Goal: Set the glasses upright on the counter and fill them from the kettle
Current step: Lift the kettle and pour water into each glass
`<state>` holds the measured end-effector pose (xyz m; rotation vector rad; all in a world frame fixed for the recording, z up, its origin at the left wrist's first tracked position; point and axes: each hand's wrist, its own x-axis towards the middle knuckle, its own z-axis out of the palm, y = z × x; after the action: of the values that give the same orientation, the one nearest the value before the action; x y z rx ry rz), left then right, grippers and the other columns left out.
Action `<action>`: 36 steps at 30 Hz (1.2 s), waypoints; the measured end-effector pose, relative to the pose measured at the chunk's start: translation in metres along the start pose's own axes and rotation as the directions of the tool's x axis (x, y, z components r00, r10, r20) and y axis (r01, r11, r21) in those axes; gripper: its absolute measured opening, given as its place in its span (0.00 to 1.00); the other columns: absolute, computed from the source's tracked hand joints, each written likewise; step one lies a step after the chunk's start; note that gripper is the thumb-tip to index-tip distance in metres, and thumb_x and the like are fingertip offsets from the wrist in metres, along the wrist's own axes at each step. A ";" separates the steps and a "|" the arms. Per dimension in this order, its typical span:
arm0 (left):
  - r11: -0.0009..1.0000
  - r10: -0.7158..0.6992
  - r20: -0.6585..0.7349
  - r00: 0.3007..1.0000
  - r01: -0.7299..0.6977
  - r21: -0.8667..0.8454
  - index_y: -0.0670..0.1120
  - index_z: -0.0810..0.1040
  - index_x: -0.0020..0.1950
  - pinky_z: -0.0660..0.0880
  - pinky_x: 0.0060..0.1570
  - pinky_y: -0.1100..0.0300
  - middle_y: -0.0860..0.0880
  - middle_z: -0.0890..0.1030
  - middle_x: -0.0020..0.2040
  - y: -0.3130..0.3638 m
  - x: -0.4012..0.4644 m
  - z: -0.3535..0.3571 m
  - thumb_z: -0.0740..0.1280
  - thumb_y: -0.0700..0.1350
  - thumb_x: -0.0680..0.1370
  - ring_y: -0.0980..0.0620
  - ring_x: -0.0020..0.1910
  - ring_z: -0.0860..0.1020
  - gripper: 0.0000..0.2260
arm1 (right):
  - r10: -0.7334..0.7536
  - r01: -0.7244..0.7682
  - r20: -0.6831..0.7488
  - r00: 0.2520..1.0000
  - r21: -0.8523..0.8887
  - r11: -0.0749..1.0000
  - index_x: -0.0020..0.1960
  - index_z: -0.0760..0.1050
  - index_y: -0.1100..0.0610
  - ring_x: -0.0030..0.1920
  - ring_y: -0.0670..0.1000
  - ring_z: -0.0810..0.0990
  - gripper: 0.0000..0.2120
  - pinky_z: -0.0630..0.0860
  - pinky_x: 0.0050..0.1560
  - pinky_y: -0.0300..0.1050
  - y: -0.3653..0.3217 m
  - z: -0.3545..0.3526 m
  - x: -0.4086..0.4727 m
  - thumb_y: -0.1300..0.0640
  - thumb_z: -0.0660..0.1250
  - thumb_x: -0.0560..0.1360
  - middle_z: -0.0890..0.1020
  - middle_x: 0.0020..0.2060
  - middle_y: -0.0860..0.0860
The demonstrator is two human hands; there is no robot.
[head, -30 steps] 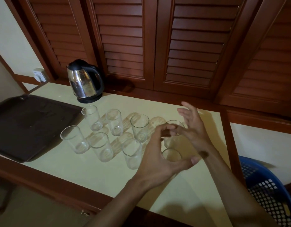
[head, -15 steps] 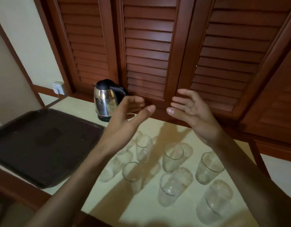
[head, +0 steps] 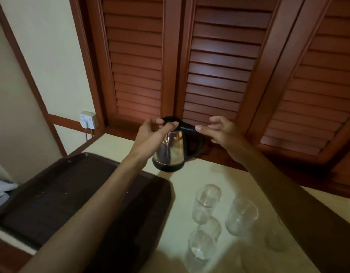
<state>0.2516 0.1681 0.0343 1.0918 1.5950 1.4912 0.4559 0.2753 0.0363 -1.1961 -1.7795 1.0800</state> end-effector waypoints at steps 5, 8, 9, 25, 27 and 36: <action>0.998 -0.060 -0.086 0.994 0.061 0.008 0.47 0.74 0.62 0.73 0.55 0.56 0.51 0.80 0.56 -0.032 0.055 -0.008 0.78 0.61 0.68 0.52 0.57 0.78 0.31 | 0.127 -0.127 -0.008 0.992 -0.037 0.991 0.72 0.71 0.58 0.60 0.55 0.80 0.38 0.75 0.53 0.45 0.008 0.037 0.030 0.36 0.75 0.71 0.79 0.62 0.57; 0.992 -0.125 -0.090 0.988 0.124 -0.020 0.45 0.74 0.64 0.75 0.59 0.53 0.49 0.81 0.58 -0.054 0.081 -0.006 0.78 0.68 0.63 0.49 0.58 0.80 0.39 | 0.149 -0.149 0.036 0.988 0.003 0.989 0.58 0.81 0.54 0.56 0.54 0.83 0.31 0.75 0.46 0.43 0.016 0.048 0.040 0.29 0.71 0.69 0.85 0.52 0.53; 0.988 -0.152 -0.075 0.986 0.150 -0.028 0.45 0.74 0.65 0.75 0.62 0.52 0.49 0.80 0.59 -0.058 0.085 -0.004 0.77 0.68 0.64 0.49 0.59 0.79 0.39 | 0.152 -0.153 0.053 0.987 0.018 0.988 0.56 0.83 0.51 0.57 0.53 0.83 0.30 0.76 0.48 0.44 0.019 0.052 0.043 0.27 0.70 0.69 0.86 0.53 0.50; 0.981 -0.113 -0.047 0.992 0.104 -0.164 0.51 0.77 0.62 0.75 0.63 0.52 0.53 0.83 0.55 -0.104 0.121 0.022 0.65 0.69 0.77 0.53 0.57 0.81 0.25 | 0.003 -0.005 0.005 1.000 0.290 0.957 0.36 0.70 0.75 0.21 0.56 0.70 0.39 0.71 0.30 0.47 0.074 0.065 0.089 0.38 0.79 0.68 0.71 0.21 0.58; 0.981 -0.113 -0.042 0.993 0.104 -0.165 0.52 0.77 0.62 0.75 0.62 0.52 0.53 0.84 0.55 -0.105 0.122 0.021 0.64 0.67 0.78 0.53 0.56 0.81 0.23 | 0.030 -0.013 -0.048 0.998 0.323 0.946 0.39 0.73 0.75 0.20 0.54 0.70 0.38 0.70 0.28 0.46 0.074 0.070 0.088 0.38 0.81 0.65 0.72 0.21 0.56; 0.928 -0.155 -0.011 0.988 0.142 -0.344 0.49 0.82 0.62 0.72 0.55 0.60 0.50 0.84 0.59 -0.085 0.108 -0.004 0.57 0.65 0.82 0.56 0.59 0.79 0.25 | 0.130 -0.069 -0.129 0.983 0.395 0.916 0.23 0.73 0.53 0.20 0.50 0.69 0.23 0.68 0.30 0.45 0.025 0.063 0.081 0.39 0.80 0.61 0.72 0.19 0.52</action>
<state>0.1932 0.2656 -0.0434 0.7334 1.3436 1.6180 0.3834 0.3420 -0.0019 -1.0960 -1.3180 1.2934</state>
